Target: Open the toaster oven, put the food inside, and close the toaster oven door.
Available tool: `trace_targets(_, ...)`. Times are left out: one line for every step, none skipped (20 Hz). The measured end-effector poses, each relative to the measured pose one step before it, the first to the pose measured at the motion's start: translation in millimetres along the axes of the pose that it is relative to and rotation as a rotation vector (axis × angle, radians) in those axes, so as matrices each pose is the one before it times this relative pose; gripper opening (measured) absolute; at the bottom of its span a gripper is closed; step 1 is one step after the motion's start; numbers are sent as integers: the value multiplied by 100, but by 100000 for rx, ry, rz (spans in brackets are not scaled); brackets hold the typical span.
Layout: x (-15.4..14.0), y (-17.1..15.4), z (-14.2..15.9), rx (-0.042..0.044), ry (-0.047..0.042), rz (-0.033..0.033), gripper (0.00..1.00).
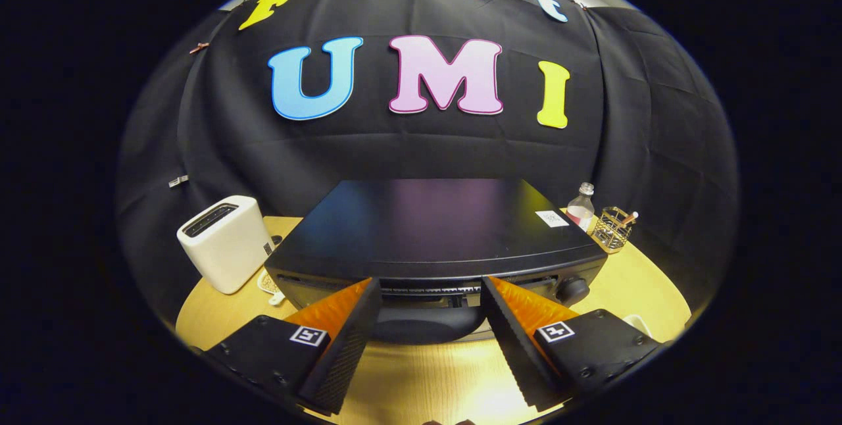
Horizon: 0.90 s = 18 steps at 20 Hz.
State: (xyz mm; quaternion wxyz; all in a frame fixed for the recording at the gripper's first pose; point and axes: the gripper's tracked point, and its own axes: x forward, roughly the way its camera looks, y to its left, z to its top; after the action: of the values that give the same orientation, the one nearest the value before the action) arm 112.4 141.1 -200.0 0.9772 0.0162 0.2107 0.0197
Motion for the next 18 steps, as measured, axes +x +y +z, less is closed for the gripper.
trace_targets(-421, 12, -145, -120, -212, 457, 100)
trace_targets(-464, 23, -333, -58, -188, 729, 100)
trace_targets(-473, -1, -682, 123, 816, 774, 100)
trace_targets(-718, -38, -576, -112, 278, 426, 100)
trace_targets(-259, 94, -493, -1118, -625, 168, 100)
trace_targets(-906, -63, -448, -731, 396, 113, 100)
trace_targets(-497, -145, -370, 14, -40, 155, 100)
trace_targets(-430, 8, -714, 217, 836, 361, 100)
trace_targets(-480, 87, -475, -390, 181, 632, 100)
trace_targets(-402, 79, -677, -637, 797, 710, 100)
trace_targets(-464, -44, -506, -357, 274, 817, 100)
trace_targets(-358, 24, -738, -361, 1095, 689, 100)
trace_targets(-368, 56, -637, -447, 1115, 605, 100)
trace_targets(-283, 26, -890, -748, 1772, 535, 99)
trace_targets(-311, 32, -906, -622, 1982, 842, 99)
trace_targets(-252, 99, -1067, -949, 2142, 909, 99)
trace_targets(-153, 14, -1130, -679, 2611, 949, 99)
trace_targets(-34, -139, -1310, -97, 3074, 604, 99)
